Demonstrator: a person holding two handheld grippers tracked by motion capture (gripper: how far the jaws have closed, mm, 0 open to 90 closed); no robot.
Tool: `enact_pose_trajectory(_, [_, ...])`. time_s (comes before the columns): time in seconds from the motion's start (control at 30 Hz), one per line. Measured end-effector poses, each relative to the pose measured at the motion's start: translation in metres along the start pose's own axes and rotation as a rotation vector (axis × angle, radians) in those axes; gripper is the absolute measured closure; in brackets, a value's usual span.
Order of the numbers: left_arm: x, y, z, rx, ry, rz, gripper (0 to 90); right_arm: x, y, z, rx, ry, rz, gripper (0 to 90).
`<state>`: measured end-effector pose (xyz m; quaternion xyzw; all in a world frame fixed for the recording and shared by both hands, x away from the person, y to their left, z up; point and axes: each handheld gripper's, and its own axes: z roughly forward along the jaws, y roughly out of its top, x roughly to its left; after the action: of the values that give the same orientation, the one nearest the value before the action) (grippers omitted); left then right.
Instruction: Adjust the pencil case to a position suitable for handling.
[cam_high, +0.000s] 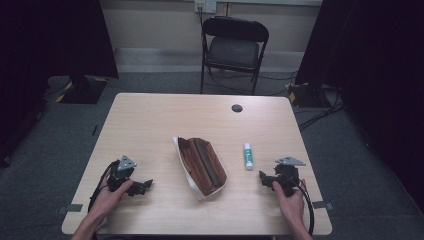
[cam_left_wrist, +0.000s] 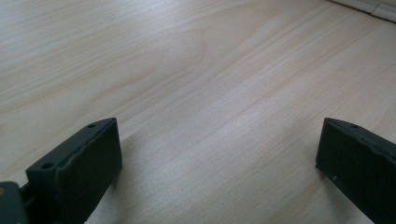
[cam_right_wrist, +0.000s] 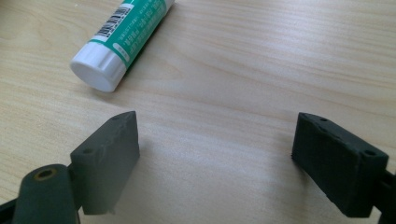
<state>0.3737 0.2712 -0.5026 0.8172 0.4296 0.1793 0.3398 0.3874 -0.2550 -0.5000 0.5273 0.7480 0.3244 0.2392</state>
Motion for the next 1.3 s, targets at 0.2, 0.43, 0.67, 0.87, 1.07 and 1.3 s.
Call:
enact_pose_trajectory(0.2, [0.0,0.003,-0.001,0.024,-0.003,0.008,0.6,-0.002,0.0,0.0,0.005,-0.002,0.003,12.4])
enact_pose_trajectory(0.43, [-0.004,0.005,-0.004,0.024,-0.011,0.016,10.7,-0.004,-0.003,-0.003,0.004,0.013,-0.012,12.5])
enact_pose_trajectory(0.67, [-0.01,0.005,-0.008,0.016,-0.019,0.02,16.2,-0.004,-0.003,-0.003,0.004,0.014,-0.012,12.5])
enact_pose_trajectory(0.87, [-0.017,0.006,-0.012,-0.008,-0.039,0.042,16.3,-0.004,-0.003,-0.003,0.004,0.014,-0.013,12.5])
enact_pose_trajectory(1.07, [-0.024,0.009,-0.019,-0.039,-0.085,0.038,17.2,-0.004,-0.003,-0.003,0.004,0.014,-0.013,12.5])
enact_pose_trajectory(1.3, [-0.036,0.017,-0.025,-0.101,-0.117,0.036,20.5,-0.004,-0.003,-0.003,0.004,0.014,-0.013,12.5])
